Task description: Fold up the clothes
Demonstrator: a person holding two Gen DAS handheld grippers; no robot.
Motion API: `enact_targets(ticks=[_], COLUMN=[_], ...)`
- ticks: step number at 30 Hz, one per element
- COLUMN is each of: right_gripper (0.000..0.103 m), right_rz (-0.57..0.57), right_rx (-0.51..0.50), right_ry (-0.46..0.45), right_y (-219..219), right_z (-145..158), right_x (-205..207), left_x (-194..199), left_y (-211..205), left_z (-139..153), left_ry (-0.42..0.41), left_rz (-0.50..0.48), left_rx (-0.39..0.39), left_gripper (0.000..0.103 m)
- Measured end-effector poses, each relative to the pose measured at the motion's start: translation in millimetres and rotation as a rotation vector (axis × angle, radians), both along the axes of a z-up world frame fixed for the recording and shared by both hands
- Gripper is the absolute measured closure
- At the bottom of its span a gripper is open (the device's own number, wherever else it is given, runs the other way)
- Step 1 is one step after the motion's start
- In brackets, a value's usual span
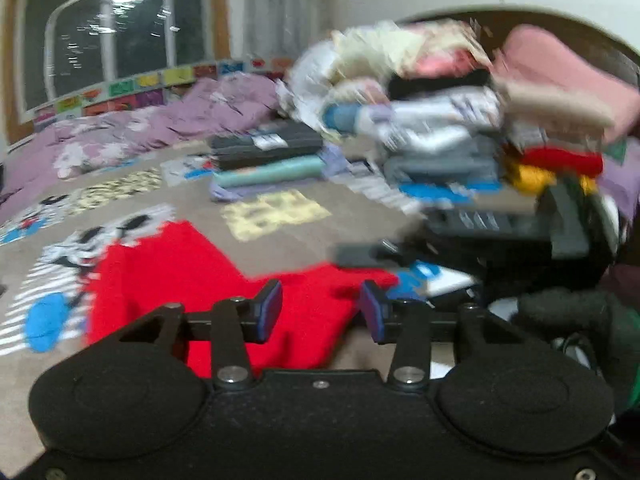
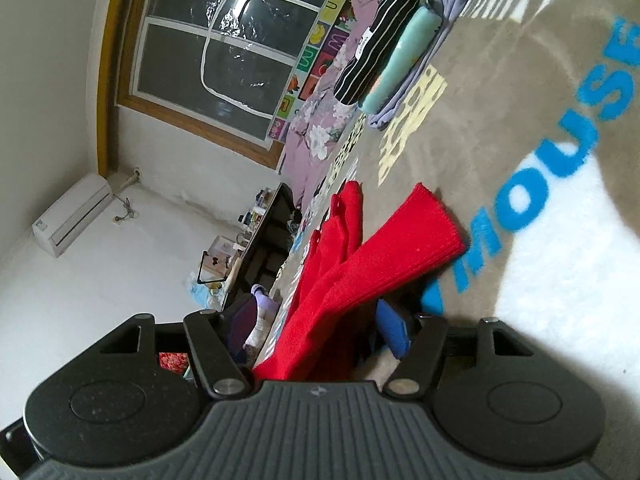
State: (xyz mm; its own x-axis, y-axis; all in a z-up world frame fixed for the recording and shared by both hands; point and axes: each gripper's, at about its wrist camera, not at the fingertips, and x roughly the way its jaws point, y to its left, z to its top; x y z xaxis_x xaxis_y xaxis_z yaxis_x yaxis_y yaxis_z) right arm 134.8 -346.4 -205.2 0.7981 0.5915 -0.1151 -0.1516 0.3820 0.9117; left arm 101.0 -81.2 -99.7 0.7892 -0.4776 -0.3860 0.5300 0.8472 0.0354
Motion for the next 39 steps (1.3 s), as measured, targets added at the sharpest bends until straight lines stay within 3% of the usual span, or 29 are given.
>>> enact_targets(ticks=[5, 7, 9, 15, 20, 21, 22, 23, 25, 29, 35, 39], right_gripper=[0.041, 0.039, 0.038, 0.038, 0.039, 0.041, 0.061, 0.091, 0.096, 0.096, 0.096, 0.096], right_rz=[0.009, 0.004, -0.001, -0.031, -0.066, -0.077, -0.084, -0.082, -0.101, -0.105, -0.049, -0.025], right_rx=[-0.059, -0.087, -0.116, -0.079, -0.101, -0.107, -0.118, -0.141, -0.199, -0.285, -0.418, -0.461], right_ry=[0.021, 0.024, 0.027, 0.038, 0.073, 0.074, 0.074, 0.073, 0.056, -0.002, 0.000, -0.009], right_y=[5.5, 9.4, 13.3, 12.8, 18.0, 20.3, 22.6, 24.9, 28.3, 32.5, 35.5, 42.1], right_z=[5.1, 6.3, 7.6, 4.1, 7.3, 8.8, 10.5, 12.6, 20.9, 47.4, 71.7, 84.6], right_x=[-0.4, -0.2, 0.0, 1.4, 8.8, 10.7, 13.2, 16.9, 21.2, 32.6, 49.4, 54.3], left_x=[9.2, 7.0, 0.2, -10.1, -8.8, -7.8, -6.8, -8.1, -9.2, -10.7, -3.5, 1.7], left_y=[101.9, 135.5, 154.8, 132.7, 92.9, 84.6, 76.3, 70.7, 66.3, 76.3, 177.5, 200.2], left_z=[14.1, 8.9, 1.5, -12.0, -35.8, -44.7, -53.5, -58.2, -58.7, -50.9, -18.6, -18.9], left_ry=[0.025, 0.049, 0.069, 0.070, 0.084, 0.095, 0.107, 0.101, 0.102, 0.127, 0.073, 0.089], left_rz=[0.314, 0.411, 0.446, 0.309, 0.156, 0.145, 0.135, 0.122, 0.104, 0.071, 0.318, 0.379], left_rx=[-0.145, -0.198, -0.246, -0.208, -0.011, 0.050, 0.110, 0.144, 0.154, 0.115, -0.142, -0.228], left_gripper=[0.062, 0.066, 0.068, 0.069, 0.069, 0.070, 0.070, 0.070, 0.070, 0.070, 0.071, 0.071])
